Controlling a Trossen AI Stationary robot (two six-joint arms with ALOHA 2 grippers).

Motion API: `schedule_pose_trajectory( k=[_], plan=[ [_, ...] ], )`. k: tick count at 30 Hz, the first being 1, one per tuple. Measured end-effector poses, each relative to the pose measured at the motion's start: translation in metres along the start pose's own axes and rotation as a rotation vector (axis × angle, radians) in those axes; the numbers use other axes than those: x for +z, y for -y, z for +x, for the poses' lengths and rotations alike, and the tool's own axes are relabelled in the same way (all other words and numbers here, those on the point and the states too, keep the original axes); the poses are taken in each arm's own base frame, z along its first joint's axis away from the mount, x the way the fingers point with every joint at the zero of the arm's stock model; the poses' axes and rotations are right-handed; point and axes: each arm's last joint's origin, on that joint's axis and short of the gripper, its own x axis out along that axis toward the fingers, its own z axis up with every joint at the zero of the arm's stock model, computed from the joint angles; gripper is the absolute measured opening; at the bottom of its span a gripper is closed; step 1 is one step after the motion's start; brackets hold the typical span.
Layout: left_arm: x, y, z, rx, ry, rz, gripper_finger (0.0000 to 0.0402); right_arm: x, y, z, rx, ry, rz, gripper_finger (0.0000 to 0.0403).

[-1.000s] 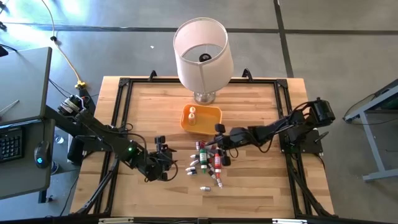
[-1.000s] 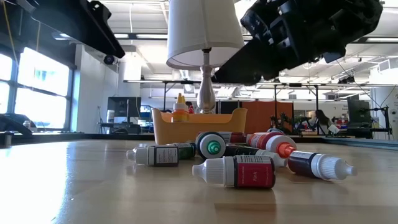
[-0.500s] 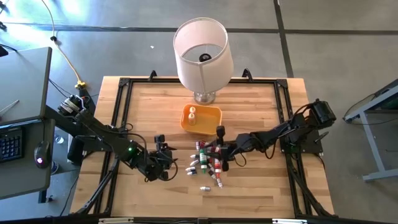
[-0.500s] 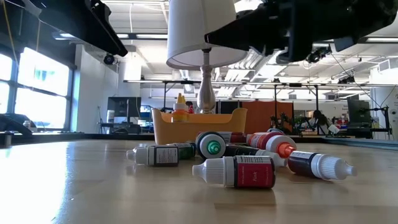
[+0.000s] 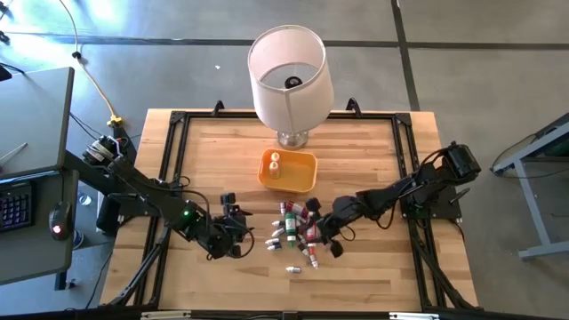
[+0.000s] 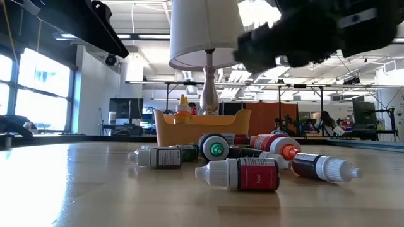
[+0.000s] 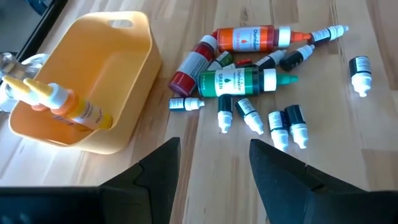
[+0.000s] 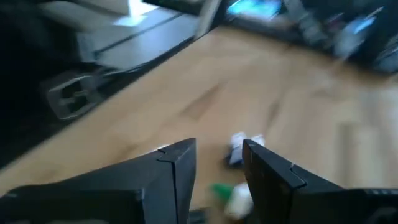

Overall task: Pick & Place food coloring
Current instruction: Put the orange food coloring bottle into the yellow bin

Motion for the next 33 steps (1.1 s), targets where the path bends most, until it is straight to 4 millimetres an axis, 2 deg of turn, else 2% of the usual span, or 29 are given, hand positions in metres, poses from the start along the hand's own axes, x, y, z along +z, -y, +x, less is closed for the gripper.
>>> schedule_pose_trajectory(
  k=[4,7,12,15,23,27,33],
  plan=[
    [0.000,0.000,0.000,0.014,0.007,-0.018,0.0188,-0.001,-0.004,0.002,0.173,-0.075,0.040,0.0124],
    [0.001,-0.001,0.000,0.045,0.025,-0.033,0.0188,0.003,-0.005,0.005,0.253,-0.181,-0.045,0.0124],
    [0.002,-0.003,0.000,0.106,0.057,-0.052,0.0188,0.026,-0.001,0.007,0.249,-0.390,-0.248,0.0124],
    [0.002,-0.003,0.000,0.109,0.058,-0.051,0.0188,0.033,0.002,0.013,0.237,-0.401,-0.266,0.0124],
    [0.001,-0.003,0.000,0.102,0.047,-0.043,0.0188,0.004,-0.002,0.041,0.302,-0.436,-0.433,0.0124],
    [0.000,-0.002,0.000,0.067,0.025,-0.040,0.0188,-0.003,-0.003,0.043,0.282,-0.483,-0.486,0.0124],
    [0.000,-0.002,0.000,0.062,0.023,-0.040,0.0188,-0.008,-0.003,0.039,0.304,-0.552,-0.470,0.0124]
  ],
)
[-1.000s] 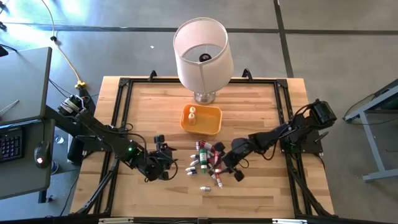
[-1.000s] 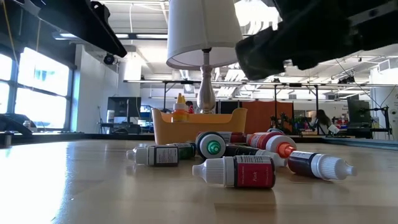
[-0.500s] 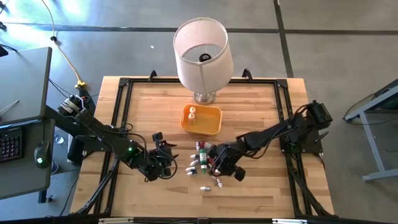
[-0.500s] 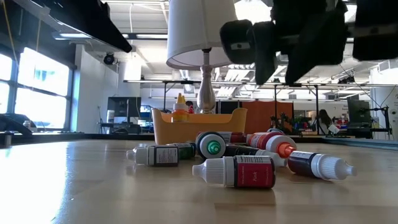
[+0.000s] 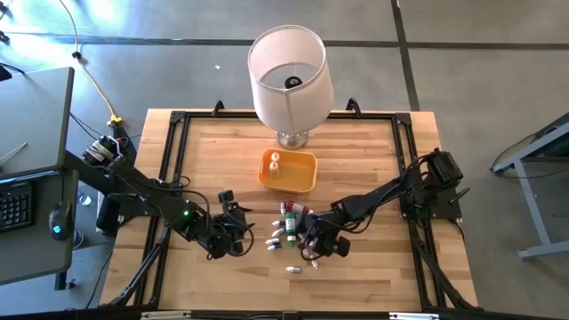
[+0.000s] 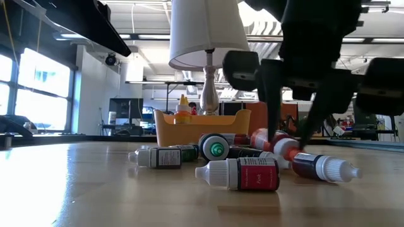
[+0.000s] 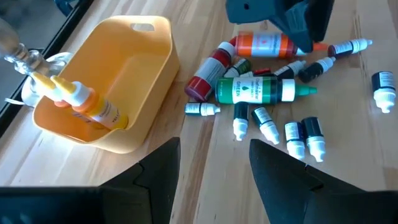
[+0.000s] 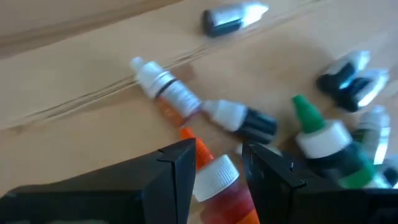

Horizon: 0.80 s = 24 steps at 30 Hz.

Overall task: Pick & Place food coloring
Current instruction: Put the orange food coloring bottle into the yellow bin

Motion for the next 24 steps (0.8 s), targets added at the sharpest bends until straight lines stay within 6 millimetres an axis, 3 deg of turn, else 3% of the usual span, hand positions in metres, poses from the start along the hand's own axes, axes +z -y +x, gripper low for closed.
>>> schedule_pose_trajectory(
  k=[16,24],
  plan=[
    [0.001,0.000,0.000,0.002,0.006,-0.006,0.0188,-0.013,-0.007,-0.001,0.028,-0.182,-0.178,0.0124],
    [0.001,0.000,0.000,0.002,0.007,-0.008,0.0188,-0.013,-0.007,-0.002,0.037,-0.194,-0.299,0.0124]
  ],
)
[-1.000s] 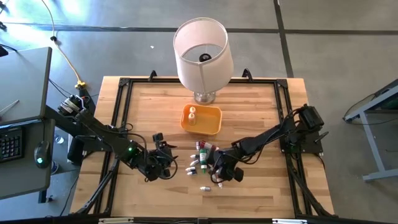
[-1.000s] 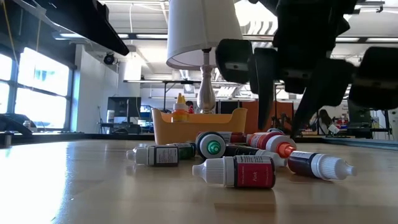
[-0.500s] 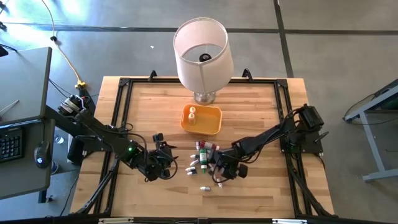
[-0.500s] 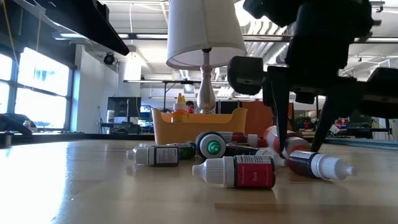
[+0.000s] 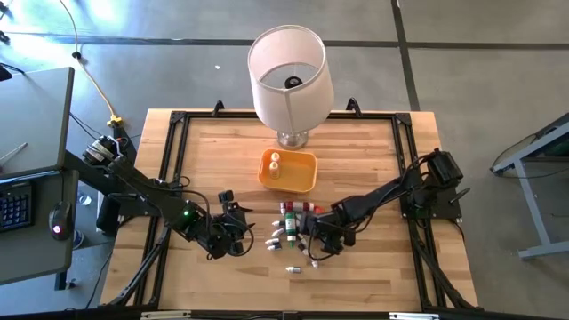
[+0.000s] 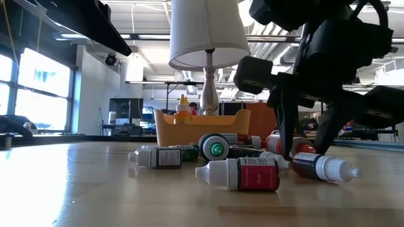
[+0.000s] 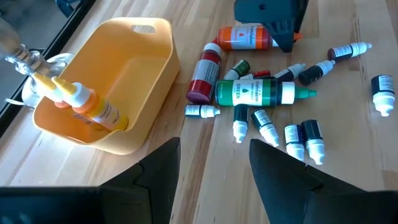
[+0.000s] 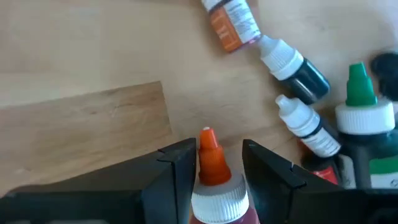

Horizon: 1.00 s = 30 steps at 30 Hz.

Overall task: Pick & Place food coloring
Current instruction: Put the orange food coloring bottle into the yellow bin

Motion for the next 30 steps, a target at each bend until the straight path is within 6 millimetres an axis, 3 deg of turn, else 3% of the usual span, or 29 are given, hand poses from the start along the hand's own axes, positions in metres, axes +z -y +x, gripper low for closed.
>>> schedule_pose_trajectory(
  k=[5,12,30],
  plan=[
    [0.000,0.000,0.000,0.000,0.000,0.000,0.0188,-0.007,0.003,-0.001,-0.003,-0.023,0.010,0.0124],
    [0.000,0.000,0.000,0.001,0.000,0.000,0.0188,-0.016,0.010,-0.002,-0.023,0.002,0.194,0.0124],
    [0.000,0.000,0.000,-0.007,-0.004,0.001,0.0188,-0.003,0.023,-0.004,-0.099,0.204,0.401,0.0124]
  ],
)
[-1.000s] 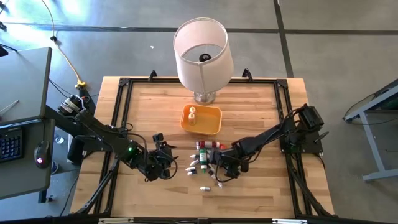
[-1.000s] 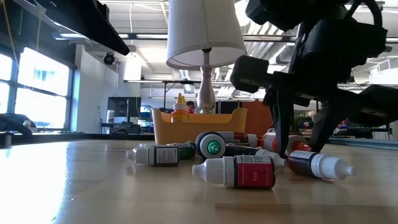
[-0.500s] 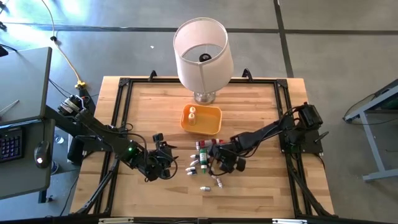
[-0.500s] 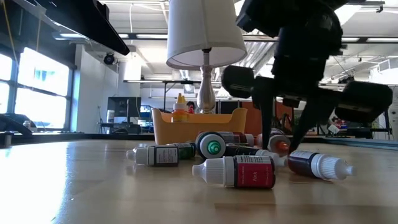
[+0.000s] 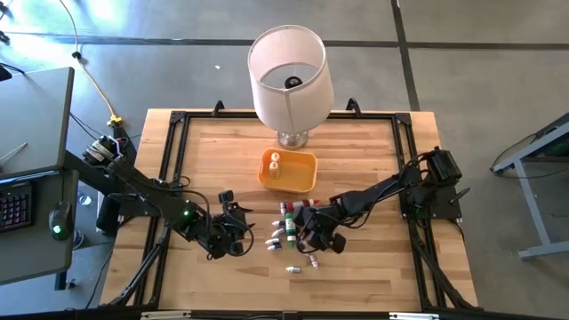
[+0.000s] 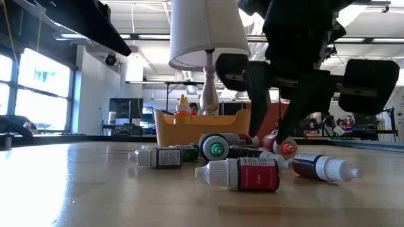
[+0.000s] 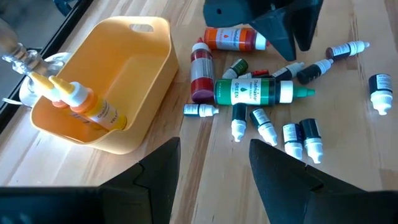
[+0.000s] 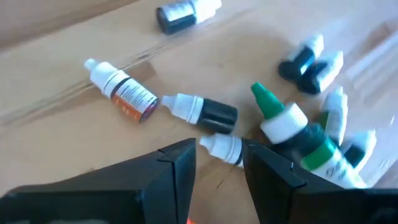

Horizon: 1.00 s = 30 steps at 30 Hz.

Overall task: Pick & Place food coloring
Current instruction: Put the orange food coloring bottle into the yellow bin

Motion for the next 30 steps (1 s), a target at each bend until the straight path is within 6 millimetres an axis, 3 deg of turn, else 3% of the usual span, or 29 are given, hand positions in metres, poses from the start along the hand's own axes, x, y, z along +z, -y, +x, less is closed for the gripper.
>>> schedule_pose_trajectory(
  k=[6,11,22,30],
  plan=[
    [0.0000,0.0000,0.0000,-0.001,0.000,0.000,0.0188,-0.0004,0.0002,-0.0001,0.000,-0.002,0.134,0.0124],
    [0.0000,0.0000,0.0000,-0.001,0.000,-0.011,0.0188,0.0006,-0.0012,0.0003,0.003,-0.002,0.133,0.0132],
    [0.0000,0.0000,0.0000,-0.001,-0.001,-0.023,0.0188,0.0069,0.0036,0.0000,-0.042,0.065,0.110,0.0207],
    [0.0000,0.0001,0.0000,-0.002,-0.001,-0.023,0.0188,0.0058,-0.0059,0.0002,0.064,0.050,0.111,0.0213]
  ],
)
